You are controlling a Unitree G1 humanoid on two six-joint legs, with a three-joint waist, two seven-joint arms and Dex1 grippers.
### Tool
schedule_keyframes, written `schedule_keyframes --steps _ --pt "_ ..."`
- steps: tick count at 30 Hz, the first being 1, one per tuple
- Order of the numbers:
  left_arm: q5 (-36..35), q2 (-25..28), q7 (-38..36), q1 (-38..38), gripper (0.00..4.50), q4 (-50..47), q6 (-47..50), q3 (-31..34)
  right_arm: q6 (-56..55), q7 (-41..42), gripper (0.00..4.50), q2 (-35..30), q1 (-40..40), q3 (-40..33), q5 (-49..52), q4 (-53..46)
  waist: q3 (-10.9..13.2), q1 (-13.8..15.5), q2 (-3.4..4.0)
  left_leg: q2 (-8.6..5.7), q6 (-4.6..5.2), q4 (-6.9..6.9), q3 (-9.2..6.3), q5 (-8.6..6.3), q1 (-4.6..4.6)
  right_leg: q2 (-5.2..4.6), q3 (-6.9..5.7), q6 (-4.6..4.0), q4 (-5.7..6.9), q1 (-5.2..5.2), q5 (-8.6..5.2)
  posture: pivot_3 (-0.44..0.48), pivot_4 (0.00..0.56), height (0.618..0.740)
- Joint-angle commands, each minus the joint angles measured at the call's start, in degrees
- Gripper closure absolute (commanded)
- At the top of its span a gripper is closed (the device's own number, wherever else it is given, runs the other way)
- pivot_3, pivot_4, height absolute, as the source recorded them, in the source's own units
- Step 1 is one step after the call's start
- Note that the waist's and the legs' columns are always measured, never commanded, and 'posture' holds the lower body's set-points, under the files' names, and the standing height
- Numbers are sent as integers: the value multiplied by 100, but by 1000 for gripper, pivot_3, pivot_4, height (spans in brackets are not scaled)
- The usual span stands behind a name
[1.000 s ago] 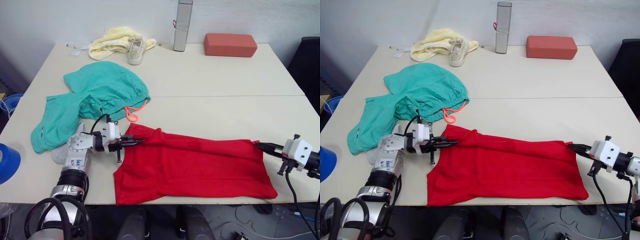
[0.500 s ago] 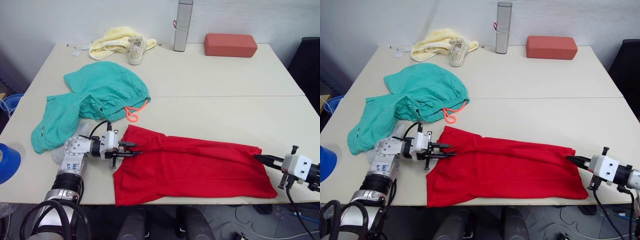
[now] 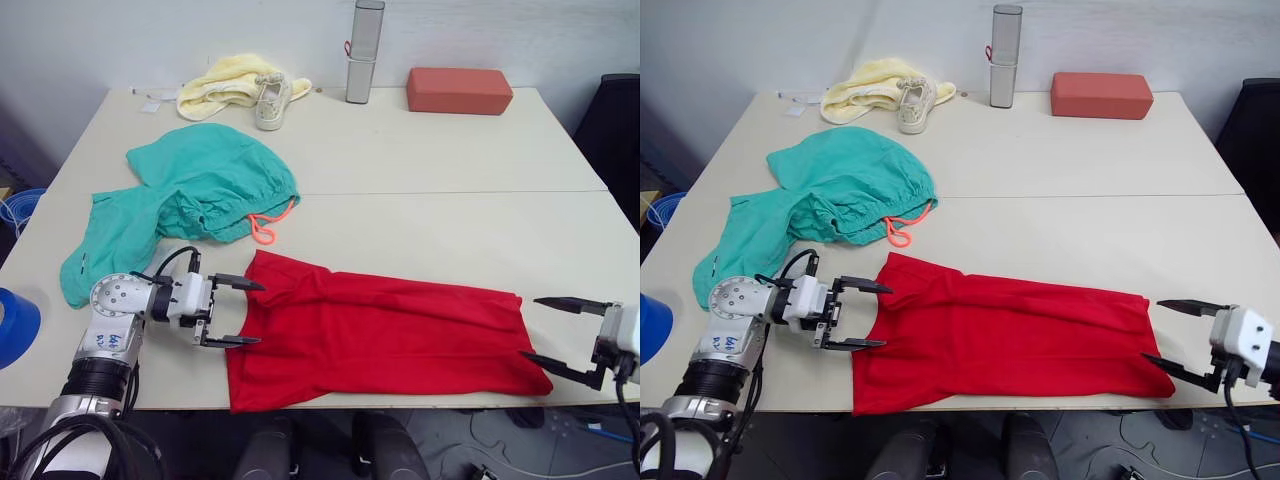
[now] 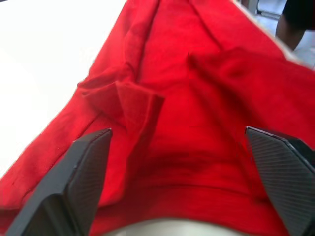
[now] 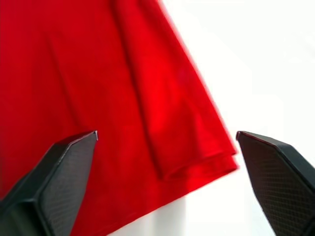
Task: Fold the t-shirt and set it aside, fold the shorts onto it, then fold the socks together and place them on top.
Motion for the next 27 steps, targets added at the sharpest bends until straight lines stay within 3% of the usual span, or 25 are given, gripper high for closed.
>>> schedule_keyframes --steps 1,6,11,27 --pt "-131 82 457 -202 0 -413 1137 54 1575 -44 49 -373 -163 -136 437 -401 0 10 1 0 0 0 0 0 0 0 0 0 0 0 0 0 150 740" --pt "217 91 870 -569 0 -726 2258 -287 2718 246 49 -664 -643 250 263 -433 0 28 0 -4 6 2 -5 -4 -4 -4 -9 0 -1 1 0 0 150 740" --pt "491 11 1270 -765 0 -1082 2984 -552 3108 324 49 -644 -1276 710 -117 -300 0 15 0 -7 7 2 -4 -4 -11 -3 -12 1 0 -2 0 0 150 740" --pt "730 -249 1683 -910 0 -1378 3797 -902 3538 489 49 -333 -2284 1576 -916 240 0 21 0 -10 3 8 -2 0 -15 3 -14 3 3 -5 1 0 150 740"
